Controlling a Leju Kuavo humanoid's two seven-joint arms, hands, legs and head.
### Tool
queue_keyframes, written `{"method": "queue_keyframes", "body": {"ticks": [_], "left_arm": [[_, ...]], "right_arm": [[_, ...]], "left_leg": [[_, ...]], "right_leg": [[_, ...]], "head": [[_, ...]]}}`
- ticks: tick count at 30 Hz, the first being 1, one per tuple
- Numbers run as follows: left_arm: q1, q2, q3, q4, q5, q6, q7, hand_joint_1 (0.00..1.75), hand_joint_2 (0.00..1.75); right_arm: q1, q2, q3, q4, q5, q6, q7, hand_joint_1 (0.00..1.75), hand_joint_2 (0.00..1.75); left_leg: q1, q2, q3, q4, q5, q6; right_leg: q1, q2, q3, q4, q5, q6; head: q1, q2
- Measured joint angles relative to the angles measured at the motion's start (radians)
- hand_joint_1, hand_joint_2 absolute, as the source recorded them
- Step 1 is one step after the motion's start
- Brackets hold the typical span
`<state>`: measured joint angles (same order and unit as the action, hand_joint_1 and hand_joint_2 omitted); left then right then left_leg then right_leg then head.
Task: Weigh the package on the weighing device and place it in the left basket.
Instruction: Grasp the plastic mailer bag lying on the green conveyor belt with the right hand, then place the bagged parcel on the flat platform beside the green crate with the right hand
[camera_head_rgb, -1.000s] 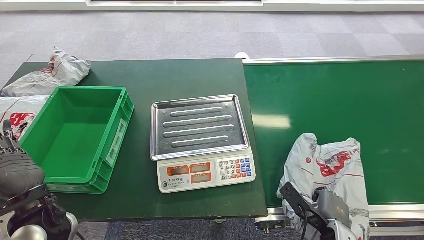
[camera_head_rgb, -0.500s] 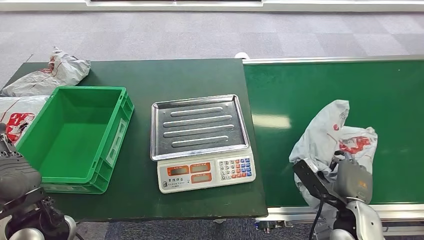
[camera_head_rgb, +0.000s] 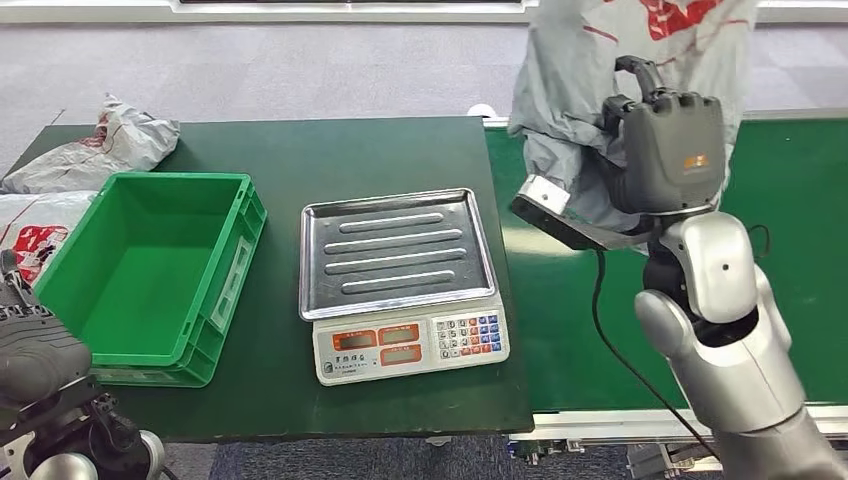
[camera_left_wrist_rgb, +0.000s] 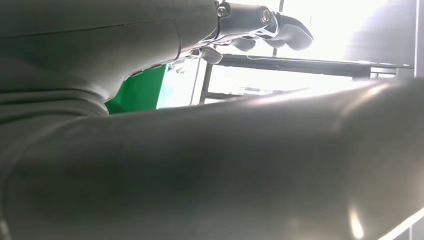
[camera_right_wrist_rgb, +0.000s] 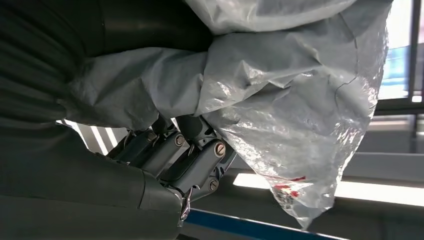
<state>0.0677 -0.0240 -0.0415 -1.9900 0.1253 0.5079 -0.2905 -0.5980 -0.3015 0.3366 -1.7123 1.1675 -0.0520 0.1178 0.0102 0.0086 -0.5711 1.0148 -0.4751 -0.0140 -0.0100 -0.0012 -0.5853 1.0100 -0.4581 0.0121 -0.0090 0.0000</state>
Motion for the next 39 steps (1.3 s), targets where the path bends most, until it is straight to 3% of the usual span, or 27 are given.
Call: {"method": "queue_keyframes", "body": {"ticks": [8,19,23,30,34,39], "left_arm": [[-0.063,0.000,-0.017,0.041,0.015,0.008,0.006,0.00,0.00],[-0.072,0.001,-0.018,0.054,0.018,0.013,0.008,0.00,0.00],[-0.093,0.003,-0.031,0.065,0.024,0.013,0.014,0.00,0.00],[-0.124,0.003,-0.043,0.074,0.024,0.030,0.019,0.00,0.00],[-0.123,0.003,-0.043,0.074,0.021,0.031,0.018,0.00,0.00],[-0.123,0.002,-0.045,0.074,0.017,0.030,0.020,0.00,0.00]], "right_arm": [[-0.147,0.058,0.210,0.123,-0.021,-0.033,0.006,1.75,1.75],[-0.172,0.071,0.275,0.161,-0.057,-0.036,0.001,1.75,1.75],[-0.170,0.126,0.305,0.202,-0.139,-0.035,-0.020,1.75,1.75],[-0.104,0.273,0.333,0.306,-0.432,-0.041,-0.084,1.75,1.75],[-0.015,0.311,0.330,0.326,-0.531,-0.035,-0.136,1.75,1.75],[0.047,0.330,0.314,0.332,-0.555,-0.020,-0.173,1.75,1.75]], "left_leg": [[0.000,-0.003,-0.001,0.000,0.001,-0.001],[0.000,-0.005,-0.002,0.000,0.001,0.000],[0.000,-0.004,-0.002,0.000,0.002,-0.001],[0.003,-0.004,-0.002,0.000,0.002,-0.003],[0.003,-0.004,-0.003,0.000,0.002,-0.003],[0.002,-0.004,-0.004,0.000,0.002,-0.002]], "right_leg": [[0.000,-0.002,0.000,0.000,0.000,-0.001],[-0.001,-0.004,-0.001,0.000,0.000,-0.001],[0.000,-0.003,-0.001,0.000,0.001,-0.001],[0.003,-0.003,-0.001,0.000,0.000,-0.002],[0.002,-0.003,-0.002,0.000,0.000,-0.002],[0.001,-0.003,-0.003,0.000,0.000,-0.002]], "head": [[0.000,0.000],[0.000,0.000],[0.000,0.000],[0.000,0.000],[0.000,0.000],[0.000,0.000]]}}
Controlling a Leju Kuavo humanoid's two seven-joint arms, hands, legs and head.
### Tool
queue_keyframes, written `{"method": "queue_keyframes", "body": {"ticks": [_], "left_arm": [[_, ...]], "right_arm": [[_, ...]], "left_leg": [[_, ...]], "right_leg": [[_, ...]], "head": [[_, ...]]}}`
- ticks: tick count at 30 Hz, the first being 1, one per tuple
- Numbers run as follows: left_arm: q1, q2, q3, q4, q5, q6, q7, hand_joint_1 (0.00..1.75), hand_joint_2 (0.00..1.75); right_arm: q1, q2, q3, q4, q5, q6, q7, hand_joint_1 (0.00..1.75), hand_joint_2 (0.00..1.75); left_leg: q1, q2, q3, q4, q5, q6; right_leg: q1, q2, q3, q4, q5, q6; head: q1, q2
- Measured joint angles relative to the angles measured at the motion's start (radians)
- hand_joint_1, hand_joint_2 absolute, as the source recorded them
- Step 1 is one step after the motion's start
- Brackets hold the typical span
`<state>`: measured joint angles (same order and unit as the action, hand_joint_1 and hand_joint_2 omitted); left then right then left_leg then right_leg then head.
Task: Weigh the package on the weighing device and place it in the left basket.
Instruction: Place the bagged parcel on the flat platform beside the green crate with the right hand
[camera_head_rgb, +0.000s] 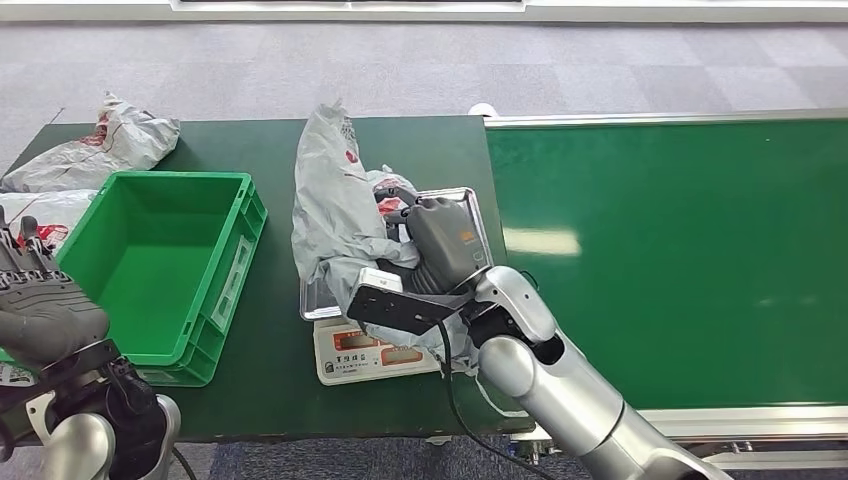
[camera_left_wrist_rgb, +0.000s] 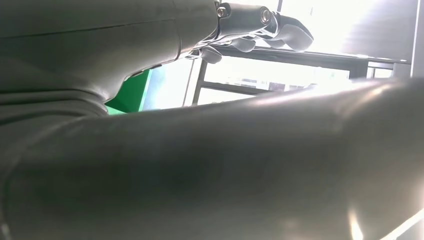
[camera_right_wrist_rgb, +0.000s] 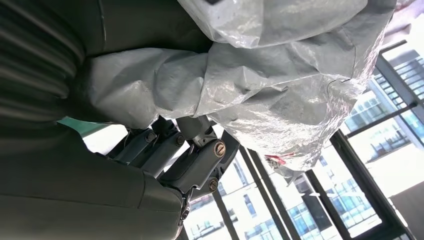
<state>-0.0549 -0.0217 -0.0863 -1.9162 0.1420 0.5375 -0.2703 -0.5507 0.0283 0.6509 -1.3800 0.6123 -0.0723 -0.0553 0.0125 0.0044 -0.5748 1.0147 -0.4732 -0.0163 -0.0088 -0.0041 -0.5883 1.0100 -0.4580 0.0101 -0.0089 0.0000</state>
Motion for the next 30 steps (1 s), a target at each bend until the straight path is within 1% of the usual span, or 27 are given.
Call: {"method": "queue_keyframes", "body": {"ticks": [5,10,14,15,18,19,20,24,27,30], "left_arm": [[0.000,-0.004,-0.003,0.000,-0.014,0.000,0.012,0.00,0.00],[0.001,-0.008,-0.003,-0.004,-0.027,-0.001,0.020,0.00,0.00],[0.001,-0.009,-0.003,-0.006,-0.031,-0.001,0.025,0.00,0.00],[0.001,-0.009,-0.003,-0.006,-0.031,-0.001,0.025,0.00,0.00],[0.001,-0.010,-0.003,-0.006,-0.033,-0.001,0.027,0.00,0.00],[0.002,-0.011,-0.003,-0.007,-0.034,-0.002,0.030,0.00,0.00],[0.002,-0.011,-0.003,-0.008,-0.037,-0.003,0.033,0.00,0.00],[0.001,-0.014,-0.003,-0.008,-0.050,-0.005,0.044,0.00,0.00],[0.001,-0.015,-0.003,-0.008,-0.056,-0.006,0.049,0.00,0.00],[0.002,-0.017,-0.003,-0.008,-0.064,-0.010,0.053,0.00,0.00]], "right_arm": [[0.013,0.014,-0.007,0.010,0.027,0.029,-0.005,1.75,1.75],[0.016,0.019,-0.007,0.034,0.096,0.048,0.071,1.75,1.75],[0.021,0.021,-0.007,0.046,0.111,0.046,0.089,1.75,1.75],[0.022,0.021,-0.007,0.049,0.112,0.046,0.091,1.66,1.75],[0.024,0.022,-0.007,0.054,0.121,0.042,0.099,0.35,1.75],[0.024,0.022,-0.007,0.055,0.136,0.040,0.113,0.00,1.75],[0.024,0.022,-0.007,0.058,0.156,0.038,0.132,0.00,1.75],[0.024,0.022,-0.011,0.069,0.257,0.036,0.198,0.00,0.00],[0.025,0.022,-0.013,0.074,0.343,0.037,0.230,0.00,0.00],[0.027,0.022,-0.015,0.075,0.401,0.046,0.244,0.00,0.00]], "left_leg": [[0.000,0.000,0.000,0.000,0.000,0.000],[0.000,0.000,0.000,0.000,0.000,0.000],[0.000,0.000,0.000,0.000,0.000,0.000],[0.000,0.000,0.000,0.000,0.000,0.000],[0.000,0.000,0.000,0.000,0.000,0.000],[0.000,0.000,0.000,0.000,0.000,0.000],[0.000,0.000,0.000,0.000,0.000,0.000],[0.000,0.000,0.000,0.000,0.000,0.000],[0.000,0.000,0.000,0.000,0.000,0.000],[0.000,0.000,0.000,0.000,0.000,0.000]], "right_leg": [[0.000,0.000,0.000,0.000,0.000,0.000],[0.001,0.000,0.000,0.000,0.000,0.000],[0.001,0.000,0.000,0.000,0.000,0.000],[0.001,0.000,0.000,0.000,0.000,0.000],[0.001,0.000,0.000,0.000,0.000,0.000],[0.001,0.000,0.000,0.000,0.000,0.000],[0.001,0.000,0.000,0.000,0.000,0.000],[0.001,0.000,0.000,0.000,0.000,0.000],[0.001,0.000,0.000,0.000,0.000,0.000],[0.001,0.000,0.000,0.000,0.000,0.000]], "head": [[0.000,0.000],[0.000,0.000],[0.000,0.000],[0.000,0.000],[0.000,0.000],[0.000,0.000],[0.000,0.000],[0.000,0.000],[0.000,0.000],[0.000,0.000]]}}
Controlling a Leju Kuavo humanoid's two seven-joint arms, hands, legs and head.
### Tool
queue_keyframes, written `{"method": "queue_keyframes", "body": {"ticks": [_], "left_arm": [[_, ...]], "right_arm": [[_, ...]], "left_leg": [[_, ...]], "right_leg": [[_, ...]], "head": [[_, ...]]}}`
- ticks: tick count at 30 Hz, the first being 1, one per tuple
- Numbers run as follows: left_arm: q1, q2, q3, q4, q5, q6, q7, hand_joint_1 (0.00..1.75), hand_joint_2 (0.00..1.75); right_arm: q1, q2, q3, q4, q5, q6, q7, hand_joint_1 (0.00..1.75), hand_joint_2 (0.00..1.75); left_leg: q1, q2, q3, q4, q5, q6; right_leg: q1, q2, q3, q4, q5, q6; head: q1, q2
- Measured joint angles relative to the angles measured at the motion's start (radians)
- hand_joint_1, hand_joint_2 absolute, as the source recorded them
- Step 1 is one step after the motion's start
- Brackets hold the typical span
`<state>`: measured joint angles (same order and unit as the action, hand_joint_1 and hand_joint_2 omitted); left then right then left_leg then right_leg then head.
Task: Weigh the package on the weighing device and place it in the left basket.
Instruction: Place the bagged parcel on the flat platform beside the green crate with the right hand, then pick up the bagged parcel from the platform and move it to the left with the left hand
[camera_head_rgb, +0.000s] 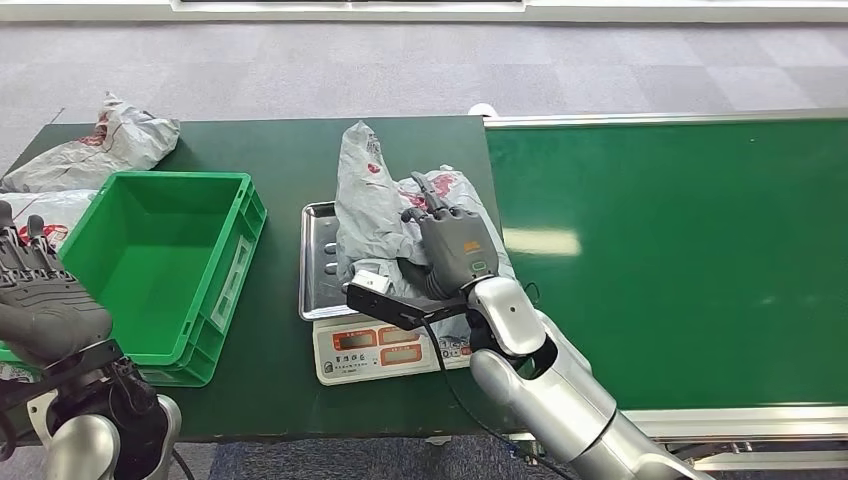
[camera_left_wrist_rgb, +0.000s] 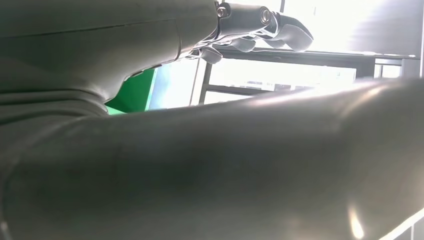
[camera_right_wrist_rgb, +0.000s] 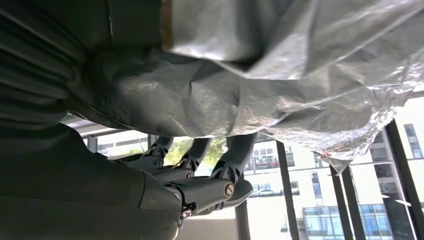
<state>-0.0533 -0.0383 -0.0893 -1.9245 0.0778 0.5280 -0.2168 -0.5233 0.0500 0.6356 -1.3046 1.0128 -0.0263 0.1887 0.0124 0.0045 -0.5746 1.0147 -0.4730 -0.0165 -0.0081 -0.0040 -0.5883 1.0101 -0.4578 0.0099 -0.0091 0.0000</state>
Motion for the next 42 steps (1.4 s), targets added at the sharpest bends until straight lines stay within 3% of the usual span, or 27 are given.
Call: {"method": "queue_keyframes", "body": {"ticks": [7,10,22,32,42], "left_arm": [[0.004,-0.005,0.001,-0.002,-0.016,-0.009,0.010,0.00,0.00],[0.014,-0.008,0.003,-0.013,-0.024,-0.009,0.014,0.00,0.00],[0.032,-0.016,0.008,-0.035,-0.027,-0.009,0.017,0.00,0.00],[0.030,-0.018,0.008,-0.035,-0.029,-0.003,0.015,0.00,0.00],[0.034,-0.018,0.010,-0.038,0.001,0.038,-0.048,0.00,0.00]], "right_arm": [[0.019,0.004,-0.024,-0.003,0.046,0.038,0.059,0.00,0.00],[0.038,0.008,-0.050,-0.033,0.050,0.013,0.082,0.00,0.00],[0.071,0.014,-0.117,-0.126,0.030,-0.027,0.086,0.00,0.00],[0.115,0.014,-0.178,-0.218,-0.031,-0.198,0.038,0.00,0.00],[0.164,0.011,-0.228,-0.347,-0.093,-0.337,-0.036,0.00,0.00]], "left_leg": [[0.000,0.000,0.000,0.000,0.000,0.000],[0.000,0.000,0.000,0.000,0.000,0.000],[0.000,0.000,0.000,0.000,0.000,0.000],[0.000,0.000,0.000,0.000,0.000,0.000],[0.000,0.000,0.000,0.000,0.000,0.000]], "right_leg": [[0.000,0.000,0.000,0.000,0.000,0.000],[0.000,0.000,0.000,0.000,0.000,0.000],[0.000,0.000,0.000,0.000,0.000,0.000],[0.000,0.000,0.000,0.000,0.000,0.000],[0.000,0.000,0.000,0.000,0.000,0.000]], "head": [[0.000,0.000],[0.000,0.000],[0.000,0.000],[0.000,0.000],[0.000,0.000]]}}
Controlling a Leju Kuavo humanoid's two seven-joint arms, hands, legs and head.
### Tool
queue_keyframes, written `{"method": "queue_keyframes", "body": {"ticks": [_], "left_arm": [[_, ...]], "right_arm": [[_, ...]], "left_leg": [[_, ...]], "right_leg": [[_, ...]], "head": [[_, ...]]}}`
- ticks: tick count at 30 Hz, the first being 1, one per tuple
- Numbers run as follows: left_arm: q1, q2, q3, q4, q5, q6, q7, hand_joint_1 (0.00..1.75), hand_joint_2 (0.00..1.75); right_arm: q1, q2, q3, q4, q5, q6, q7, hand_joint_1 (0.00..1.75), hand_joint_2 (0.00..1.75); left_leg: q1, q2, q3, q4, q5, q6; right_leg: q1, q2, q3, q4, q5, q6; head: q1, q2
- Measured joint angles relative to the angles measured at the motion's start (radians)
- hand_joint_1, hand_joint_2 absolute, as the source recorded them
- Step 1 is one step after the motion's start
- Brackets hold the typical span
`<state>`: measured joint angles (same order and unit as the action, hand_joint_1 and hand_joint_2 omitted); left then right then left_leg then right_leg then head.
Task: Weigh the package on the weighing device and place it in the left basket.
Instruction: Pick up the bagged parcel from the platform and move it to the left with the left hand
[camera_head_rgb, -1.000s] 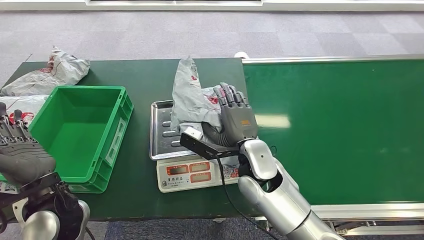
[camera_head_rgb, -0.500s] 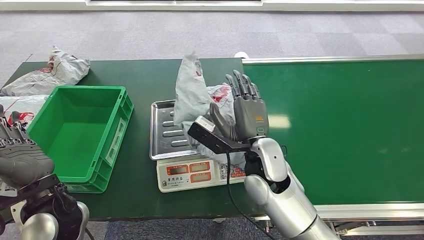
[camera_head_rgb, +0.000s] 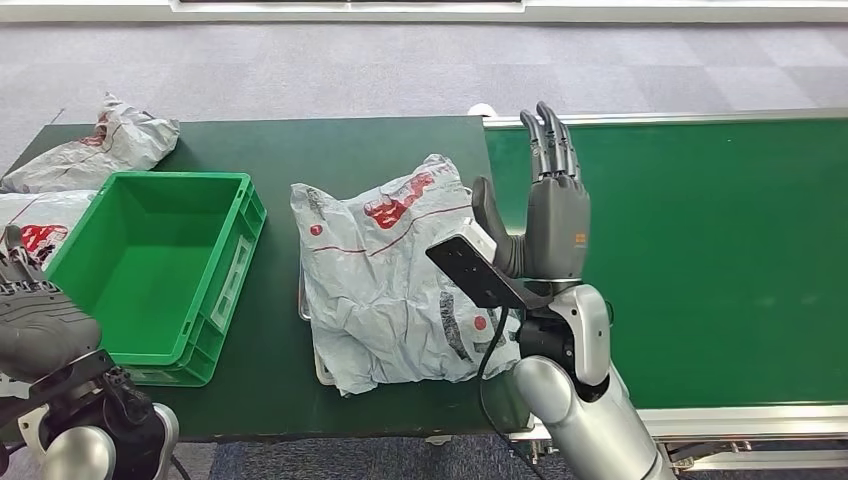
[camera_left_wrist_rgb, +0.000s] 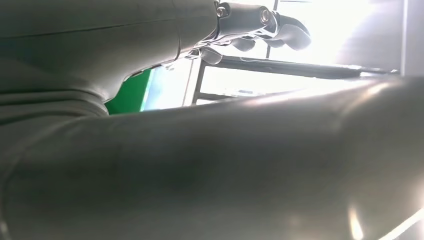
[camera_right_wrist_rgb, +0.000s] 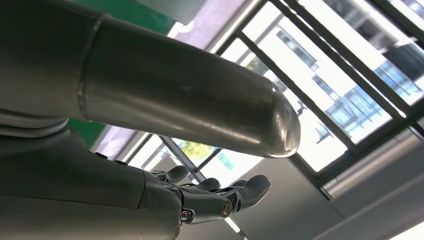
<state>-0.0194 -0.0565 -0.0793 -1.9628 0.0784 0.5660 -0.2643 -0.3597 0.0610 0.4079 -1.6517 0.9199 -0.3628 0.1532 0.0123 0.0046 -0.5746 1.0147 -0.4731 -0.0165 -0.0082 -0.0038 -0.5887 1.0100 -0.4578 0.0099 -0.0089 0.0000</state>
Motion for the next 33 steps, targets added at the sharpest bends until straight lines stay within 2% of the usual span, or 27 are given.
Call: {"method": "queue_keyframes", "body": {"ticks": [9,13,15,17,20,22,27,33], "left_arm": [[0.049,-0.018,0.048,-0.065,0.191,0.113,-0.170,0.00,0.00],[0.054,-0.033,0.070,-0.089,0.193,0.121,-0.218,0.00,0.00],[0.045,-0.039,0.075,-0.092,0.166,0.121,-0.258,0.00,0.00],[0.029,-0.043,0.079,-0.094,0.149,0.121,-0.283,0.00,0.00],[-0.002,-0.042,0.079,-0.092,0.153,0.121,-0.263,0.00,0.00],[-0.026,-0.036,0.075,-0.086,0.153,0.121,-0.239,0.00,0.00],[-0.064,-0.023,0.063,-0.073,0.149,0.121,-0.220,0.00,0.00],[-0.075,-0.016,0.052,-0.063,0.136,0.121,-0.219,0.00,0.00]], "right_arm": [[0.061,-0.033,-0.054,-0.183,-0.156,-0.198,-0.178,0.00,0.00],[0.108,-0.040,-0.090,-0.313,-0.200,-0.301,-0.279,0.00,0.00],[0.147,-0.040,-0.120,-0.388,-0.212,-0.327,-0.377,0.00,0.00],[0.196,-0.026,-0.164,-0.459,-0.236,-0.334,-0.511,0.00,0.00],[0.278,0.034,-0.263,-0.560,-0.307,-0.336,-0.744,0.00,0.00],[0.323,0.074,-0.324,-0.622,-0.314,-0.338,-0.827,0.00,0.00],[0.383,0.126,-0.408,-0.712,-0.299,-0.338,-0.850,0.00,0.00],[0.405,0.151,-0.449,-0.754,-0.286,-0.336,-0.851,0.00,0.00]], "left_leg": [[0.000,0.000,-0.001,0.000,-0.001,0.000],[0.000,-0.001,-0.001,0.000,-0.001,0.000],[0.000,-0.001,-0.001,0.000,-0.001,0.000],[0.000,-0.001,-0.001,0.000,-0.001,0.001],[0.000,-0.002,0.000,0.000,-0.001,0.001],[0.000,-0.001,0.000,0.000,-0.001,0.001],[0.000,0.001,0.000,0.000,-0.001,0.001],[0.000,0.001,0.001,0.000,-0.001,0.001]], "right_leg": [[0.000,0.000,-0.001,0.000,0.000,0.000],[0.000,-0.002,-0.001,0.000,-0.001,0.000],[0.000,-0.002,-0.001,0.000,-0.001,0.000],[0.000,-0.002,-0.001,0.000,-0.001,0.000],[0.000,-0.003,0.000,0.000,-0.001,0.000],[0.000,-0.003,0.000,0.000,-0.001,0.000],[0.000,-0.001,0.000,0.000,-0.001,-0.001],[0.000,-0.001,0.000,0.000,-0.001,-0.001]], "head": [[0.000,0.000],[0.000,0.000],[0.000,0.000],[0.000,0.000],[0.000,0.000],[0.000,0.000],[0.000,0.000],[0.000,0.000]]}}
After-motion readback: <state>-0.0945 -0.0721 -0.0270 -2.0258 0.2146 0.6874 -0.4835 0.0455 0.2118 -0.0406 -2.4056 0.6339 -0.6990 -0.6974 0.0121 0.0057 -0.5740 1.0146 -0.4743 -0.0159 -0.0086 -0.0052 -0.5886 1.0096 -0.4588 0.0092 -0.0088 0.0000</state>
